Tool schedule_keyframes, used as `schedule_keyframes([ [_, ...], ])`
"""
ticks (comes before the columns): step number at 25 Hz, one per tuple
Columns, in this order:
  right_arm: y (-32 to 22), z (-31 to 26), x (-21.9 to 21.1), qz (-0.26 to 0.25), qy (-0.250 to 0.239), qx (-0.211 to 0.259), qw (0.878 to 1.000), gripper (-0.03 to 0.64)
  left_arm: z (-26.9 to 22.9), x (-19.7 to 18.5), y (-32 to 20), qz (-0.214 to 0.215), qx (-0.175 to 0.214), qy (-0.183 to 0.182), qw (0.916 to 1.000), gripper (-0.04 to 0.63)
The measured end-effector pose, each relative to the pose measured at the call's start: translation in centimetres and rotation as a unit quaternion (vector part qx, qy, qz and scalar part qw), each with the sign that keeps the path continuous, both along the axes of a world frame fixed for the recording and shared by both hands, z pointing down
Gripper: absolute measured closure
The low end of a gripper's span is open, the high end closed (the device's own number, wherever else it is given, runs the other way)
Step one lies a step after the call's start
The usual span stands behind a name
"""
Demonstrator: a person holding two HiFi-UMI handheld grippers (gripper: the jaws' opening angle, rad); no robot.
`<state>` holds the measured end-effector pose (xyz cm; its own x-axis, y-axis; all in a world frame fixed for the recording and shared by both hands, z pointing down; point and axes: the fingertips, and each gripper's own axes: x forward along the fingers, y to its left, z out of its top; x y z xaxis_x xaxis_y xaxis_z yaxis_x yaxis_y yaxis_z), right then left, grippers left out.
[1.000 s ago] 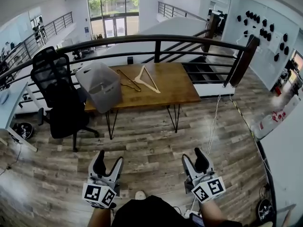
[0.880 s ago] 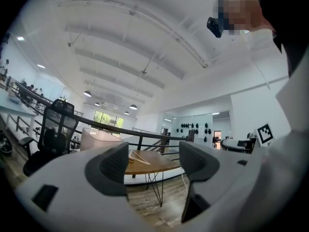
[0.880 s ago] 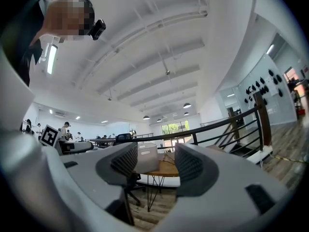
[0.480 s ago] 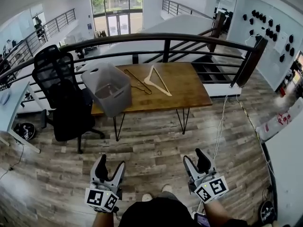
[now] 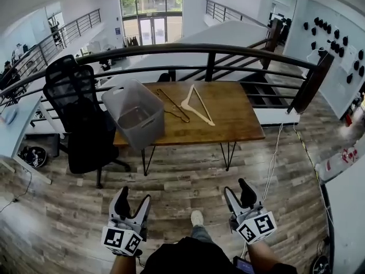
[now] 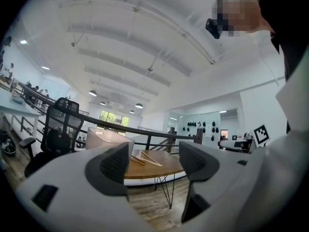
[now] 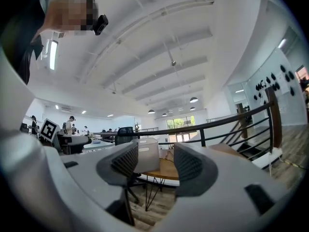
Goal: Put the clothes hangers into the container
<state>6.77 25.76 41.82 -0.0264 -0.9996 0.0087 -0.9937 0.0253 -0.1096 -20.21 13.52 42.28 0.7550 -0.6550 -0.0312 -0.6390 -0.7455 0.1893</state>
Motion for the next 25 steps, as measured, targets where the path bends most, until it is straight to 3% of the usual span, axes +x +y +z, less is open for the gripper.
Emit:
schedule_keyframes([
  [13, -8.9, -0.4, 8.5, -0.021, -0.006, 0.023, 0.999, 0.402, -1.4, 8.1, -7.2, -0.016, 0.019, -0.012, 0.9996, 0.278],
  [25, -13.4, 1.1, 16.1, -0.035, -0.018, -0.001, 0.999, 0.407, -1.6, 15.1, -11.1, -0.036, 0.022, -0.017, 0.999, 0.278],
])
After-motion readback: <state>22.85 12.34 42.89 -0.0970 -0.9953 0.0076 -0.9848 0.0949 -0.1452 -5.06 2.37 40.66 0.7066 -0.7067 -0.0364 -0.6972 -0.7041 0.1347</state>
